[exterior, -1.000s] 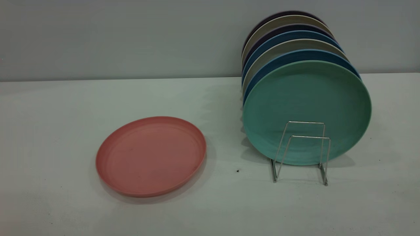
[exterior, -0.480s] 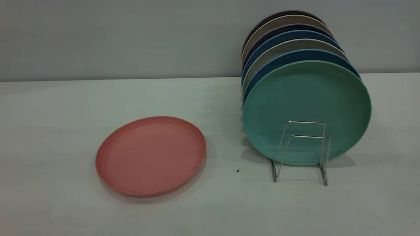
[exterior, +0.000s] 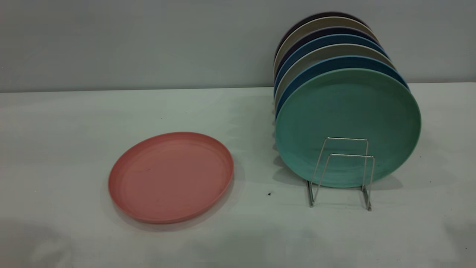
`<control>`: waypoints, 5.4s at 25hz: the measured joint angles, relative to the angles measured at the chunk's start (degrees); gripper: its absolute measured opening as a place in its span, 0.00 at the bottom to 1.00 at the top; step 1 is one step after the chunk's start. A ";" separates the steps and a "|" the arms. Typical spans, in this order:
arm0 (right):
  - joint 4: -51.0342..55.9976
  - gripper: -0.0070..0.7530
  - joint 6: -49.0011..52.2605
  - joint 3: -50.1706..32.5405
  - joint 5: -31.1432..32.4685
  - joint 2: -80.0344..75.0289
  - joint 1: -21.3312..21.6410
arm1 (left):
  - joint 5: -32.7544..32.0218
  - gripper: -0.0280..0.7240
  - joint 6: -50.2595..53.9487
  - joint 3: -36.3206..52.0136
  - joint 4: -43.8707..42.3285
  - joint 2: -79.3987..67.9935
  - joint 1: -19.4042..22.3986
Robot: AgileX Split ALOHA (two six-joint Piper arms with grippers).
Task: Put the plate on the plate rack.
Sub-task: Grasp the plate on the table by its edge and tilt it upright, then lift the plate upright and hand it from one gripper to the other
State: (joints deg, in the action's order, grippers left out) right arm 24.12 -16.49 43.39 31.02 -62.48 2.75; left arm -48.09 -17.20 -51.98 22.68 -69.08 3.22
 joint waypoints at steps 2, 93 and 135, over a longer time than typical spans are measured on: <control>5.07 0.42 -4.83 1.53 0.08 -4.90 2.18 | 1.37 0.62 -5.84 0.00 5.12 -3.75 2.55; 52.57 0.34 -58.32 -3.57 20.39 -21.96 7.42 | 10.55 0.06 -46.91 -14.18 43.89 -39.81 -13.60; 56.70 0.46 -63.35 -8.98 4.30 -26.45 -10.78 | 14.79 0.06 -39.99 -13.46 34.52 -42.06 -23.24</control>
State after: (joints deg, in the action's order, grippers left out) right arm 80.82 -79.84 34.42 35.32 -88.93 -8.03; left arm -33.30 -57.18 -65.44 57.20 -111.15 -20.02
